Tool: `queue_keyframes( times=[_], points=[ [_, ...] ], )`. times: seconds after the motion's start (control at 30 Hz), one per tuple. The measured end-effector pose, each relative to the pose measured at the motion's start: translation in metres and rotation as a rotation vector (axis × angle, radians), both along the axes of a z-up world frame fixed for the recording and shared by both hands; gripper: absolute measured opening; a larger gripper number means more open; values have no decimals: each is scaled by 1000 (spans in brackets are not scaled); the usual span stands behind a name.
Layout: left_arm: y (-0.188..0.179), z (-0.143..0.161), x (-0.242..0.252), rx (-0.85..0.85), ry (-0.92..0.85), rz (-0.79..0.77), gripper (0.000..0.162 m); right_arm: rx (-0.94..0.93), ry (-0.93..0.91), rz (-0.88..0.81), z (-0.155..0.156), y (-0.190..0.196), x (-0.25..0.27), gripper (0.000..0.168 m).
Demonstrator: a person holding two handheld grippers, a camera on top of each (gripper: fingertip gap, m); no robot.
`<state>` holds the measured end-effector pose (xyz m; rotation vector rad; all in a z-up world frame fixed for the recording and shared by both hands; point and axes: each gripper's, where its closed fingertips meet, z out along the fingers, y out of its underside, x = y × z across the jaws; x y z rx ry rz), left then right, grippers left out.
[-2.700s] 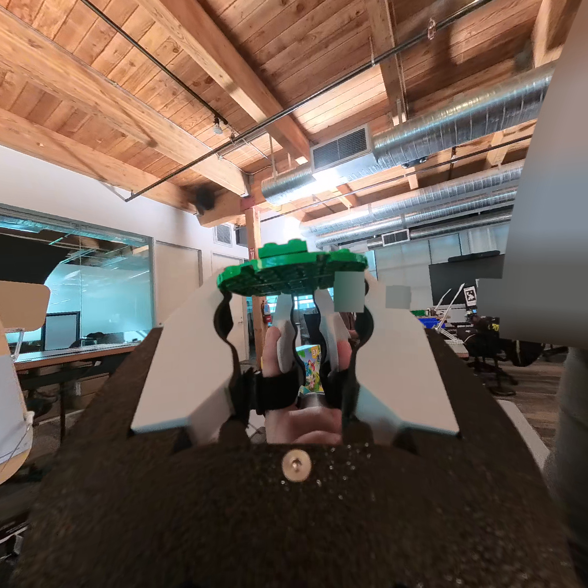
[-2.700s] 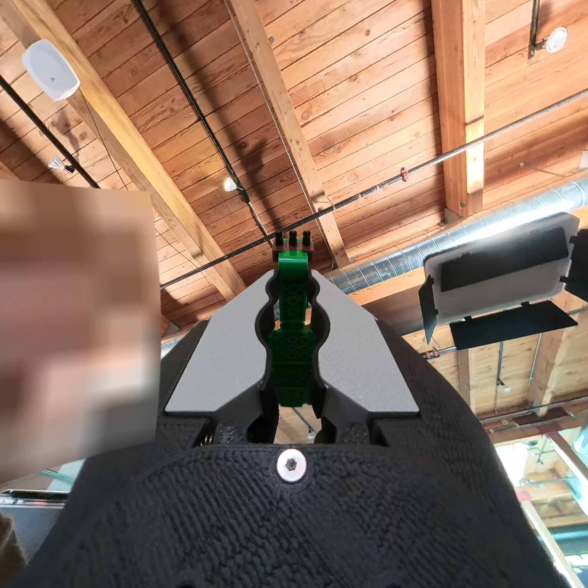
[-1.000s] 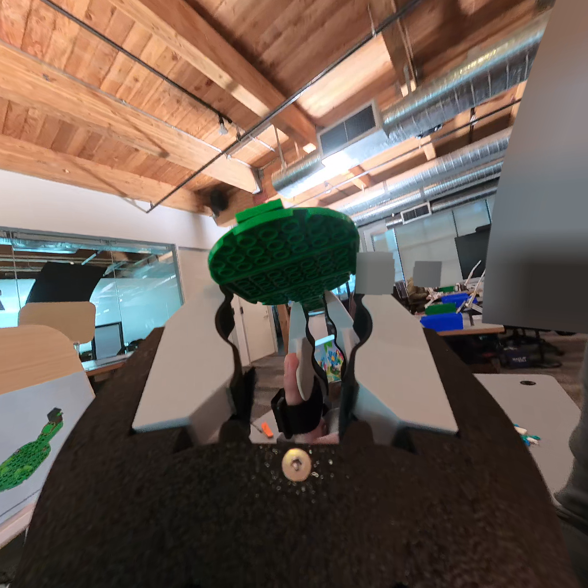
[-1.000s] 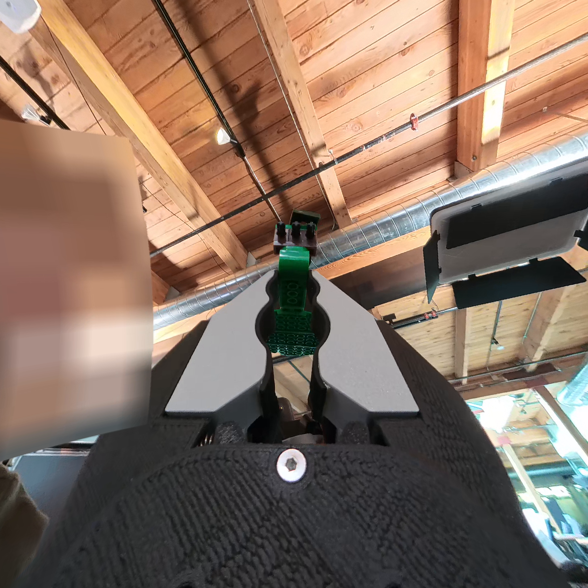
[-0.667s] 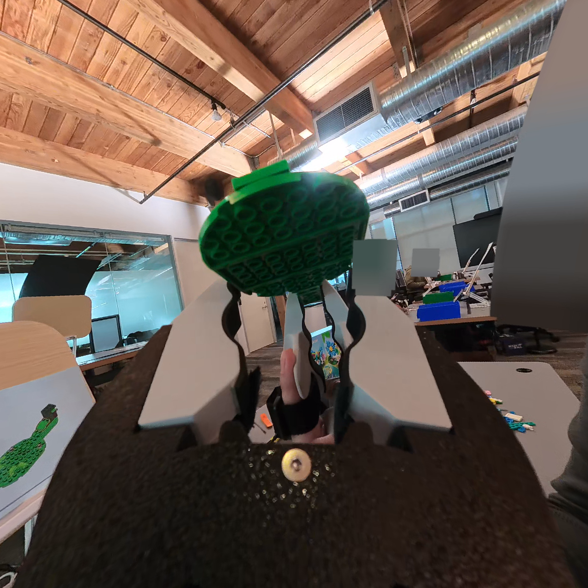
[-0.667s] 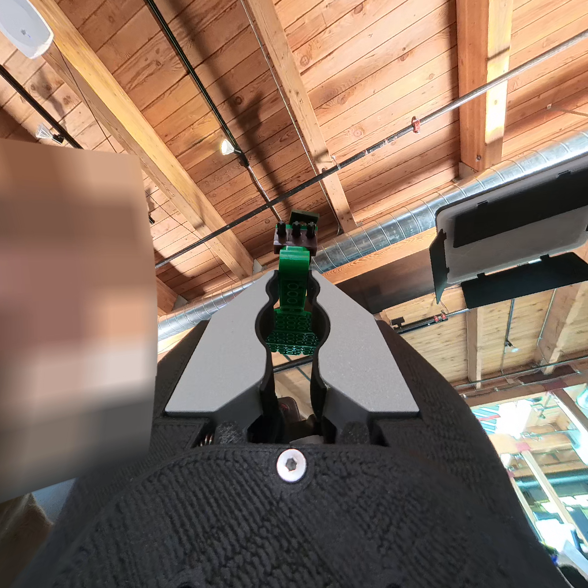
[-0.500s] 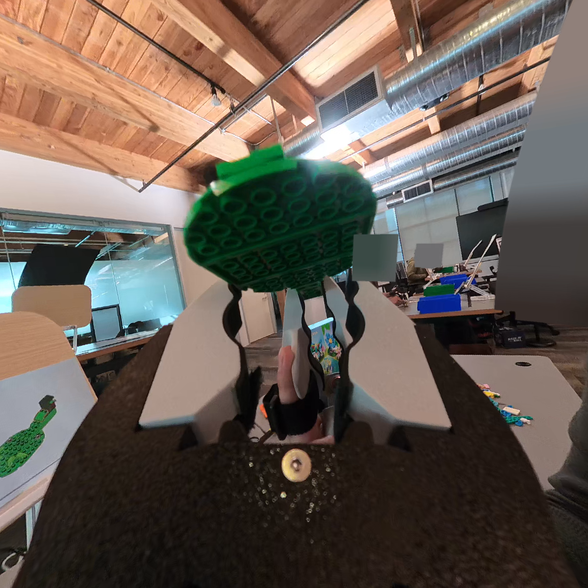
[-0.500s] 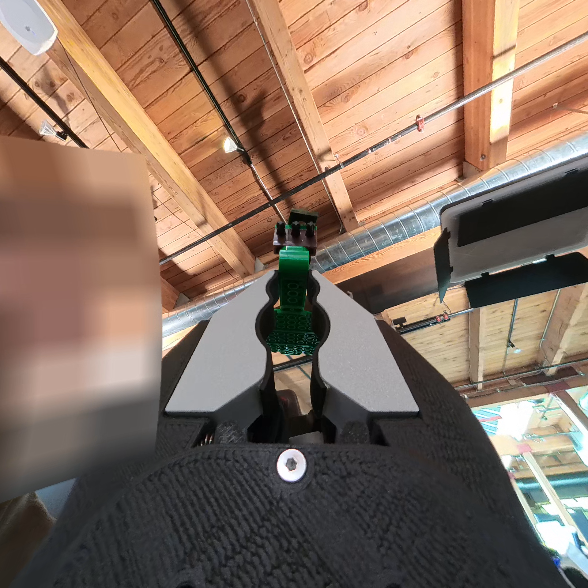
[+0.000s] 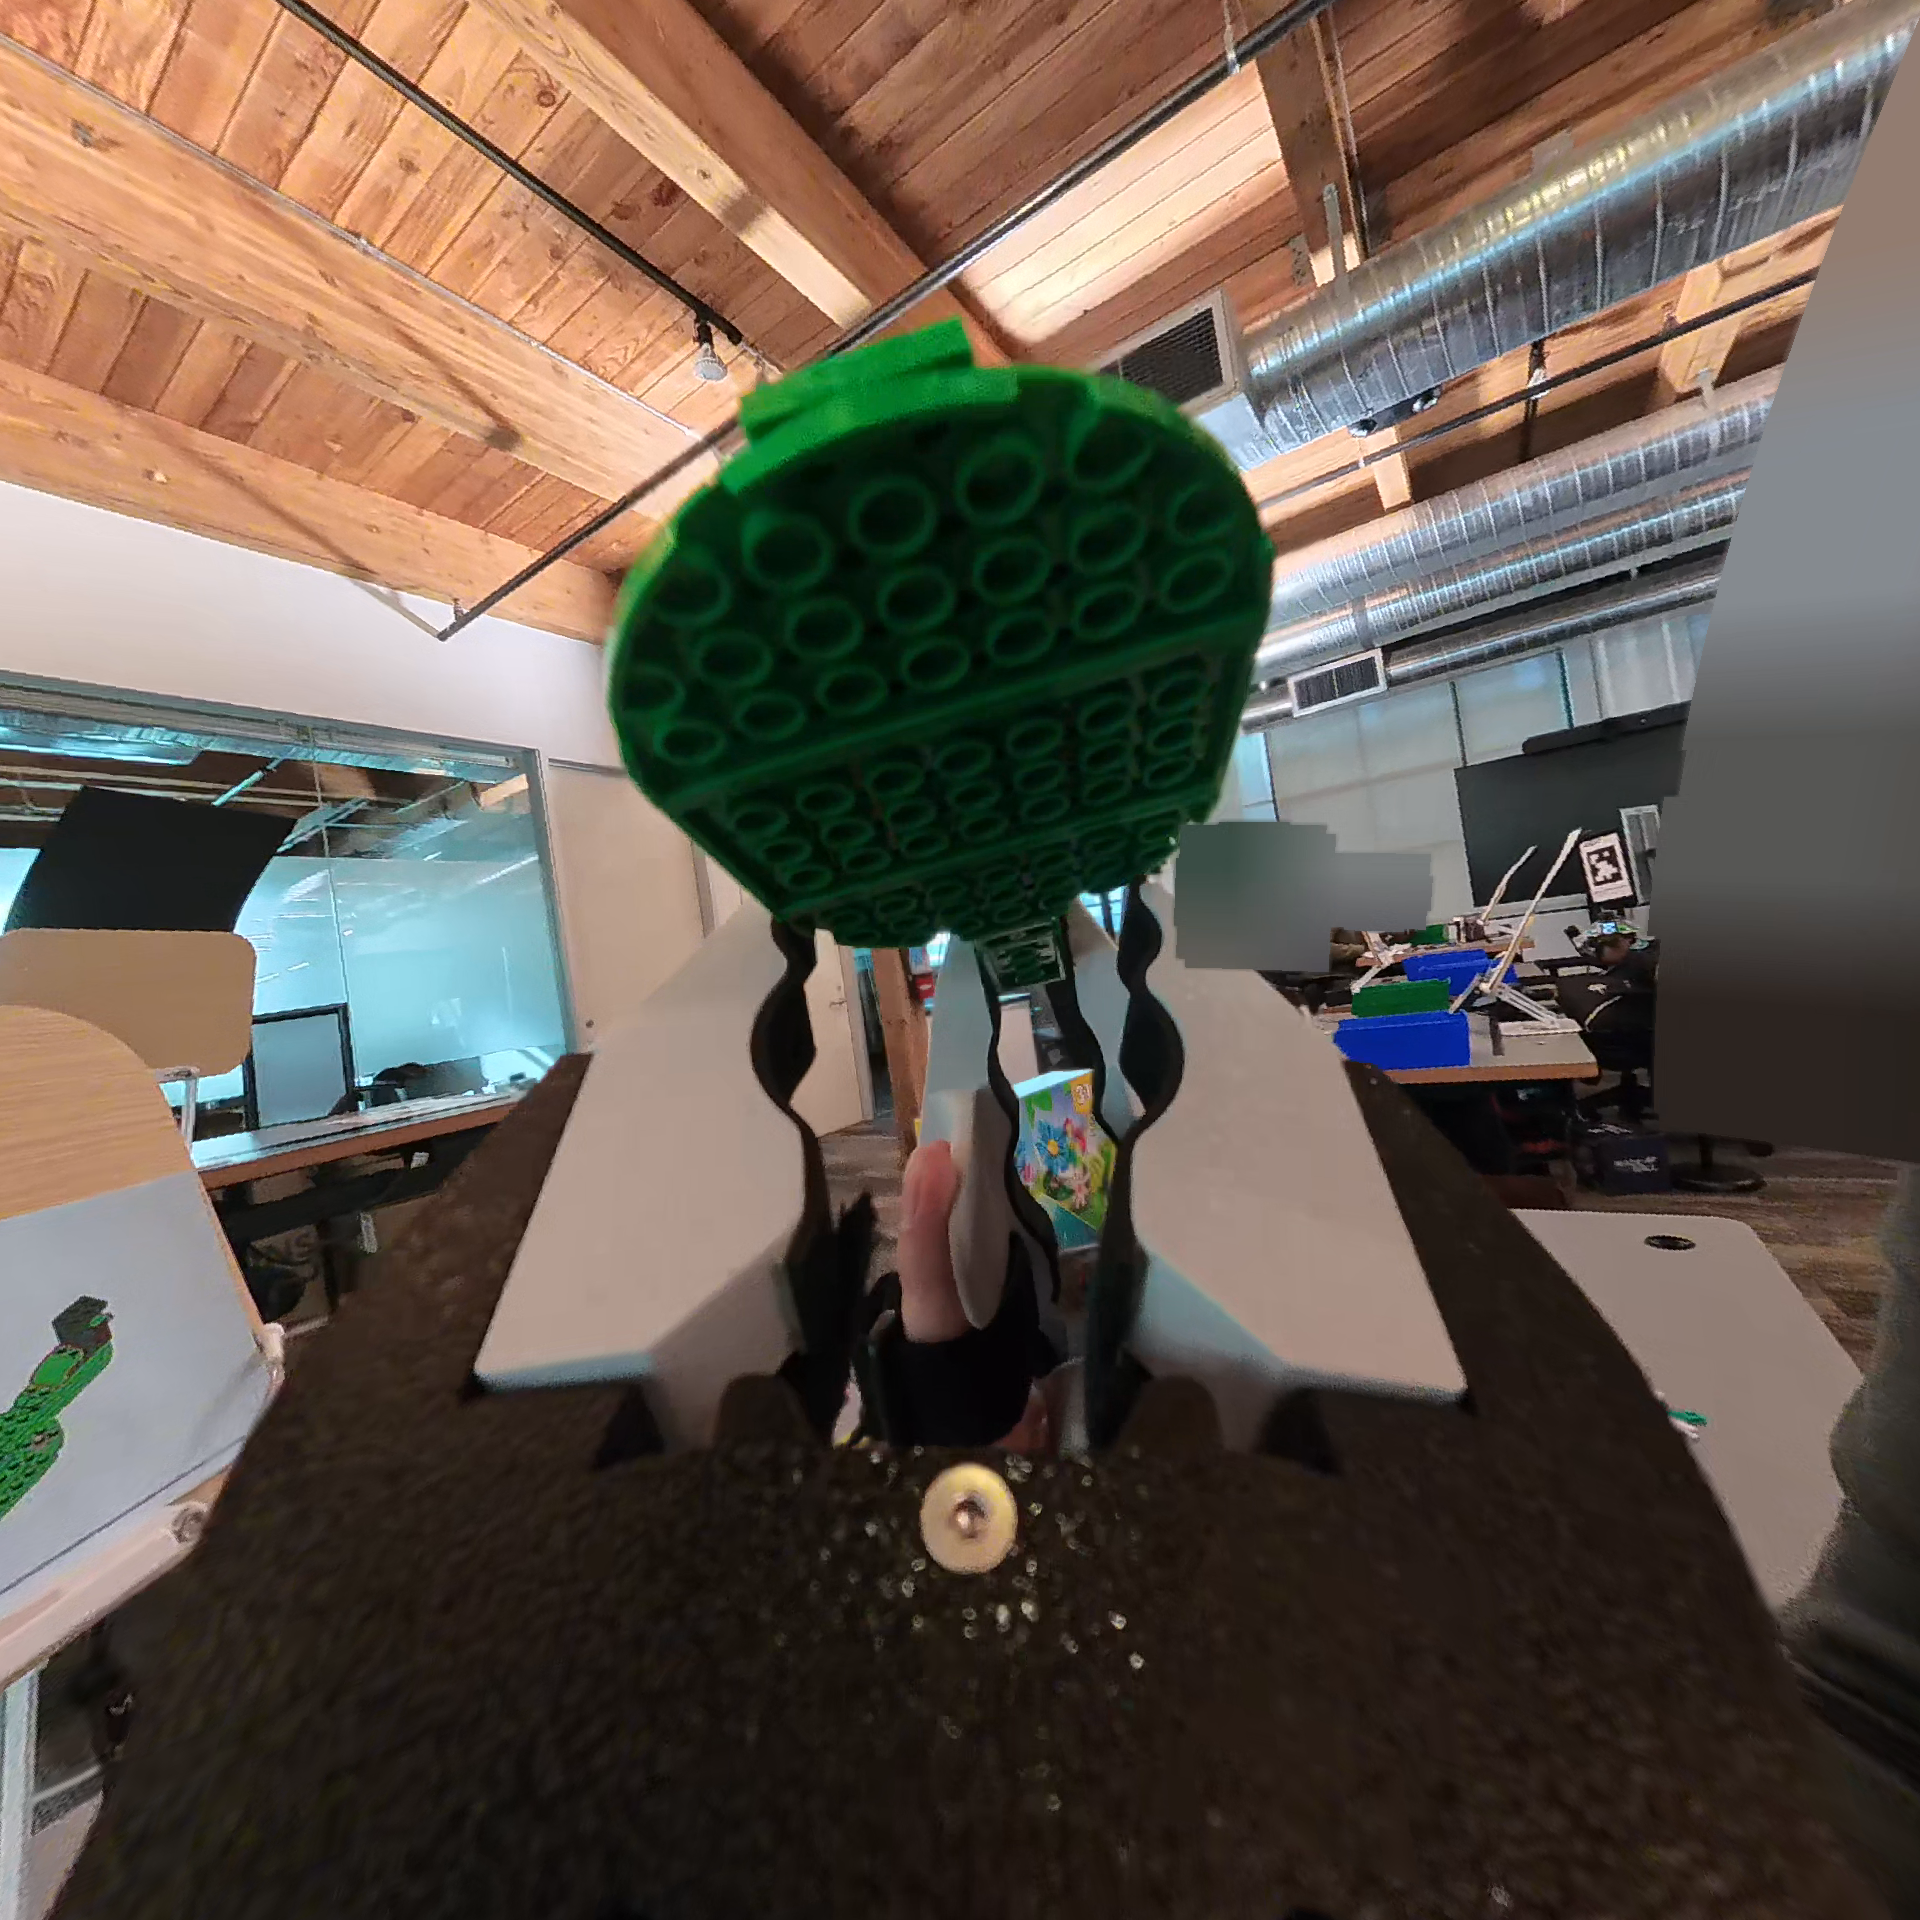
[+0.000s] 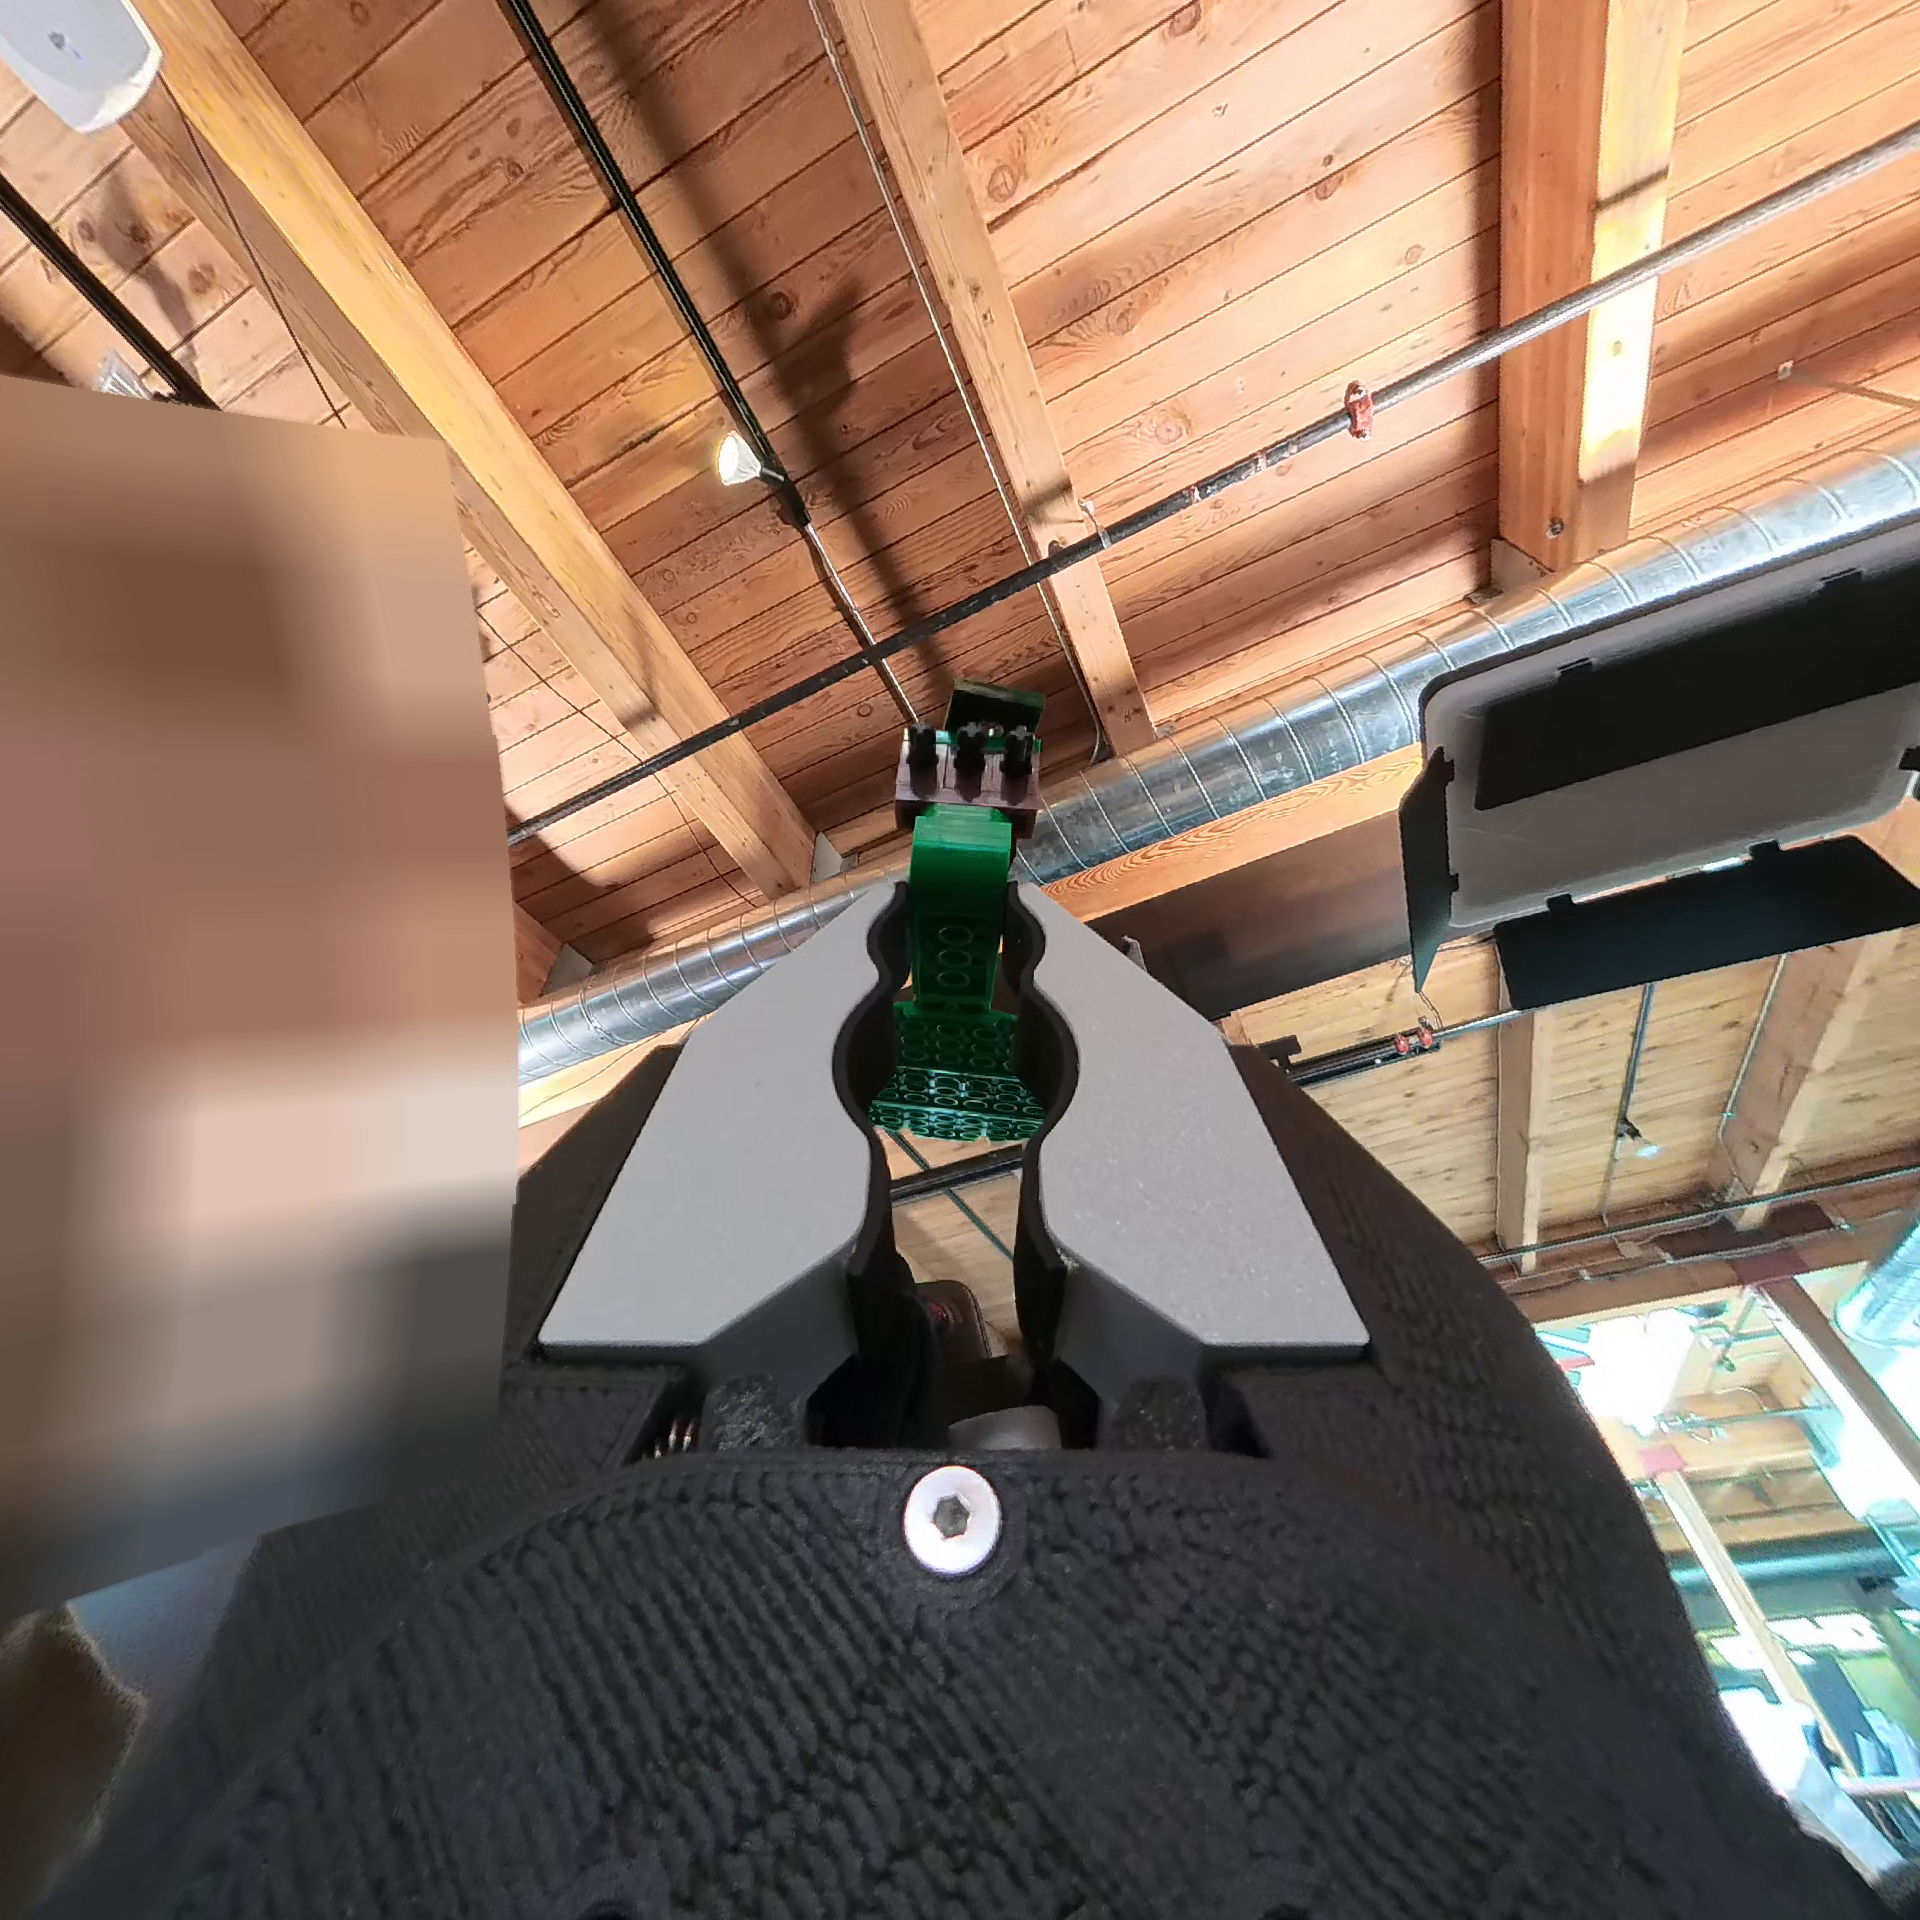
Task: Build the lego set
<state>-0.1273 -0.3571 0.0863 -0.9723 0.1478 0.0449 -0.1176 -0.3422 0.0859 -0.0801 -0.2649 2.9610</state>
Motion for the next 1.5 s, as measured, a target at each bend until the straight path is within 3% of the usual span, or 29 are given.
queue_keyframes(
  times=[0.23,0.63,1.0,1.5],
  points=[
    [-3,3,2,29,16,-10,55,39,19,-27,0,-4,2,15],
    [-15,-2,-3,-27,85,22,44,322,40,-68,-1,-21,1,16],
    [-9,-3,0,-4,0,-100,44,253,66,-212,0,-16,5,17],
    [-9,-7,0,-27,31,-88,45,283,82,-241,-4,-16,5,17]
  ],
)
